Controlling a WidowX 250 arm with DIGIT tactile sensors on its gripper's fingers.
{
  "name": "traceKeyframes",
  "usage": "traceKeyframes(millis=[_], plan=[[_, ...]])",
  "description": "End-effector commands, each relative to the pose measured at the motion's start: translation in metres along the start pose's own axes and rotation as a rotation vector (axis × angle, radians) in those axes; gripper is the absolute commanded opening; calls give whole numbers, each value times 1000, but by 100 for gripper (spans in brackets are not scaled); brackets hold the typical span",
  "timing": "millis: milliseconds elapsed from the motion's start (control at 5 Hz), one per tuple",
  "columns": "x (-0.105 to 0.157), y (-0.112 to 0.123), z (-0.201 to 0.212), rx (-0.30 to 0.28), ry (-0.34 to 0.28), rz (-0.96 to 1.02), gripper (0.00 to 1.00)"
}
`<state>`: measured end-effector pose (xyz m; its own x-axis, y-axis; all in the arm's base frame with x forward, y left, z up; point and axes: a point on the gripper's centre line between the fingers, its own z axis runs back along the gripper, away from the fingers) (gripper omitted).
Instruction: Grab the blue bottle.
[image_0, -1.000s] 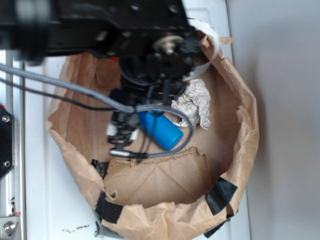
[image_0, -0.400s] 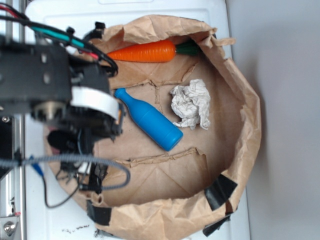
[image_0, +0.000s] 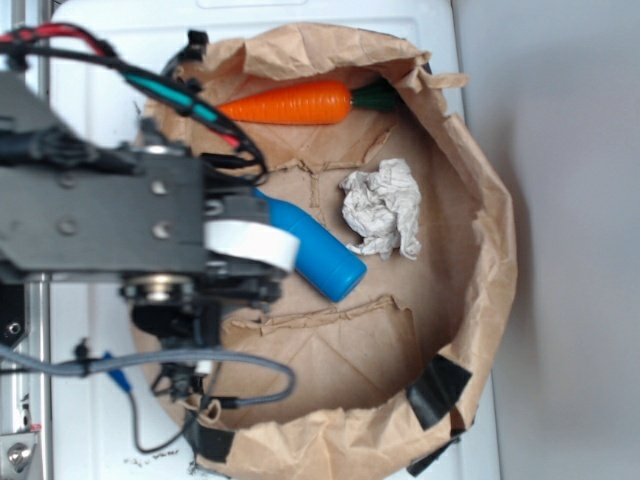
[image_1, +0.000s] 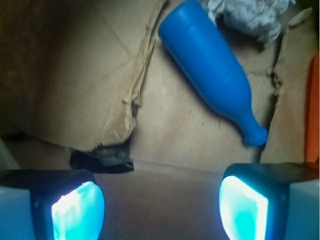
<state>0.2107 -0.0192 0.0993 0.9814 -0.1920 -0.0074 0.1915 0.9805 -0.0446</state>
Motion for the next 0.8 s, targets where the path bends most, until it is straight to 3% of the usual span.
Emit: traceKeyframes(millis=[0,200,400,600], plan=[[34,31,8,9,-39,86,100],[37,43,-3,-1,-46,84,100],[37,42,-29,15,-89,62,100],[47,33,-43,26,-88,47,100]])
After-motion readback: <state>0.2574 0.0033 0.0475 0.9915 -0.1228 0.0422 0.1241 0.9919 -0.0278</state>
